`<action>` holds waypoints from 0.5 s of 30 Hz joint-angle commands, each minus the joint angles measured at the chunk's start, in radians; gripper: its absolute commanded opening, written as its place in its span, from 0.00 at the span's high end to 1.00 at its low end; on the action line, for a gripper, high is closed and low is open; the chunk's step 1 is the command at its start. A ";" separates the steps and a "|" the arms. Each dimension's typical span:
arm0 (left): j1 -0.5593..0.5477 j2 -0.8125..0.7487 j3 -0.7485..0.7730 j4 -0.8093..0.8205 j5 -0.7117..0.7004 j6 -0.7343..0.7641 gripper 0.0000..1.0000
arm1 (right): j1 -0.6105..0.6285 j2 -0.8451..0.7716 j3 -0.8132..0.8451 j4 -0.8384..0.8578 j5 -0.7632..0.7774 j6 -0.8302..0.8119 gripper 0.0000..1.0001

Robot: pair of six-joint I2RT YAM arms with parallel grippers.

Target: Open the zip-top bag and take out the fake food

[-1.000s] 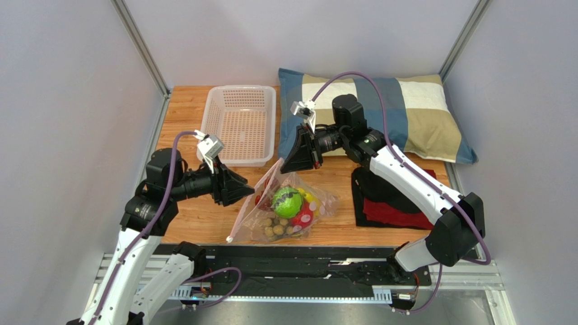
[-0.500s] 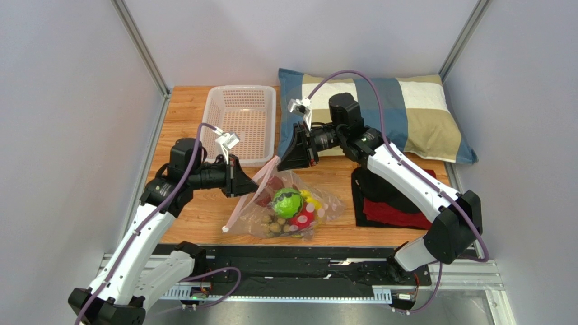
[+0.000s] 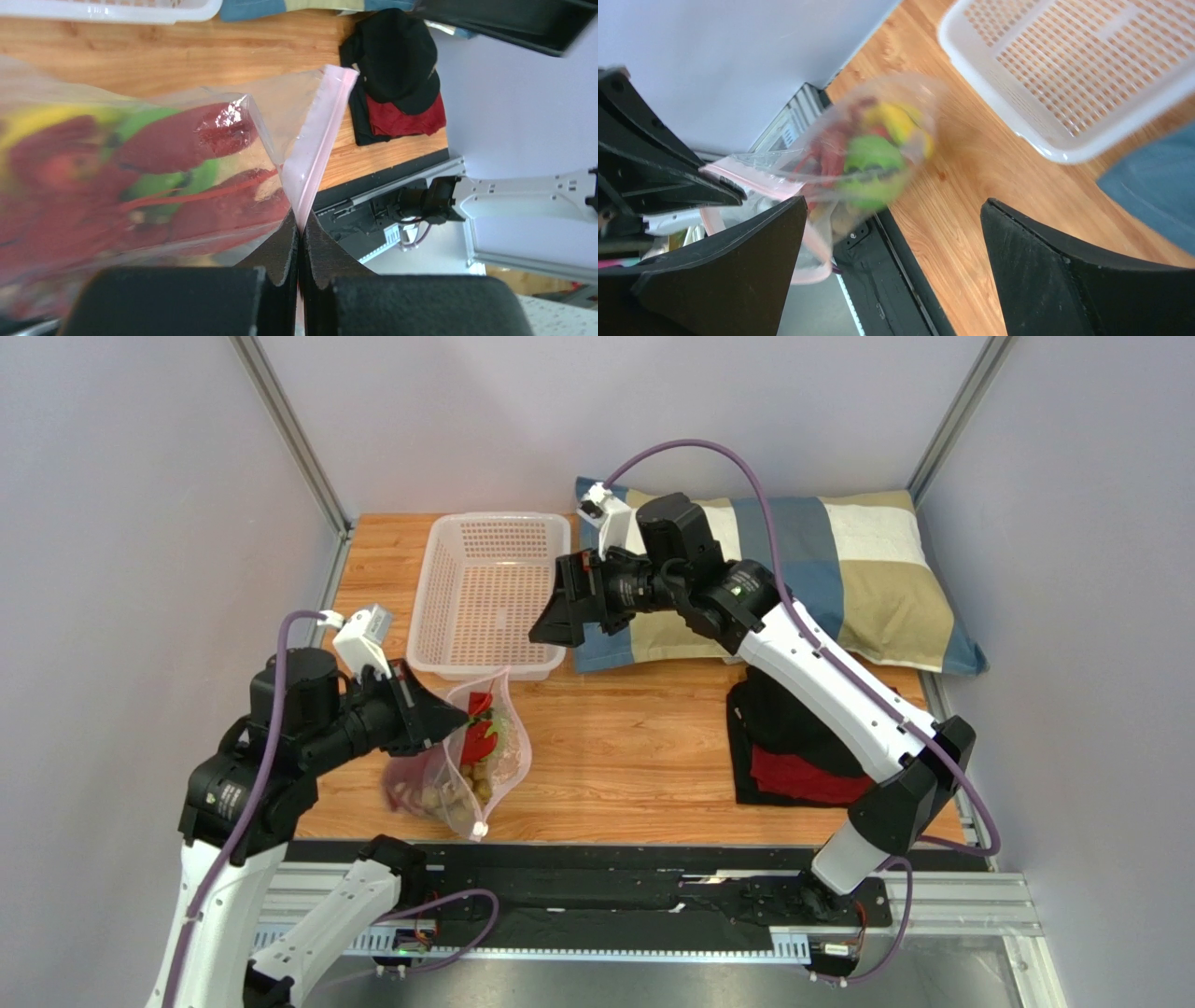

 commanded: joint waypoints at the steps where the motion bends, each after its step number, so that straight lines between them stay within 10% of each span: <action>1: -0.002 -0.015 -0.135 0.168 0.014 -0.184 1.00 | 0.034 0.000 0.098 -0.217 0.180 0.054 0.00; 3: -0.002 -0.022 -0.236 0.253 0.052 -0.224 1.00 | 0.055 -0.022 0.057 -0.202 0.164 0.075 0.04; 7: -0.002 0.021 -0.299 0.391 0.077 -0.235 1.00 | 0.066 -0.112 -0.122 -0.051 0.092 0.183 0.47; 15: -0.002 0.092 -0.258 0.391 0.071 -0.222 1.00 | 0.106 -0.166 -0.348 0.122 0.018 0.249 0.34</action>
